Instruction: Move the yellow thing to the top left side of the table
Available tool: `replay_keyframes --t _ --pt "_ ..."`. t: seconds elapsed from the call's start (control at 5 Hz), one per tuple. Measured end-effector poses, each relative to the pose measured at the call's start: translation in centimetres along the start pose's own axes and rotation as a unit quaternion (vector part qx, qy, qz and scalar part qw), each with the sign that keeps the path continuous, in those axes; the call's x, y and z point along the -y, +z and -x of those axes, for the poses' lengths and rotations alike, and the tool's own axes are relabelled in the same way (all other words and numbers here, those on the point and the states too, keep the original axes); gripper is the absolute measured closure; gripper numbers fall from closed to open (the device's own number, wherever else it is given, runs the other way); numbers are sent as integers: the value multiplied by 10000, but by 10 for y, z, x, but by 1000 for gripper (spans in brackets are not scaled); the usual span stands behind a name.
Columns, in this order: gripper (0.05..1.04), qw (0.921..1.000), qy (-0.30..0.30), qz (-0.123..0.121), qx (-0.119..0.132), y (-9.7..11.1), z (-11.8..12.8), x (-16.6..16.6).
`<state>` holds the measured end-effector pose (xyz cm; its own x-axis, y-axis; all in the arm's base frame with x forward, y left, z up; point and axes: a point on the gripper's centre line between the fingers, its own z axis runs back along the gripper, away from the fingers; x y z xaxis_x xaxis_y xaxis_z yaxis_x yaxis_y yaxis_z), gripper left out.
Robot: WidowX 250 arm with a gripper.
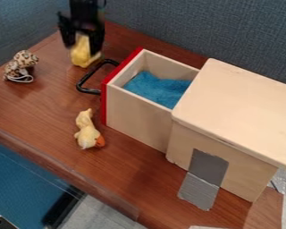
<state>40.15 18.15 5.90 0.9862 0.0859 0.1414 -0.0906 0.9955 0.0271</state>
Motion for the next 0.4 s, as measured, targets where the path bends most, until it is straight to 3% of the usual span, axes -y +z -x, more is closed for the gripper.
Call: replay_keyframes --t 0.2,0.4 --pt "83 9988 -262 146 389 49 2 5" --pt "83 9985 -293 183 432 65 19 -6"
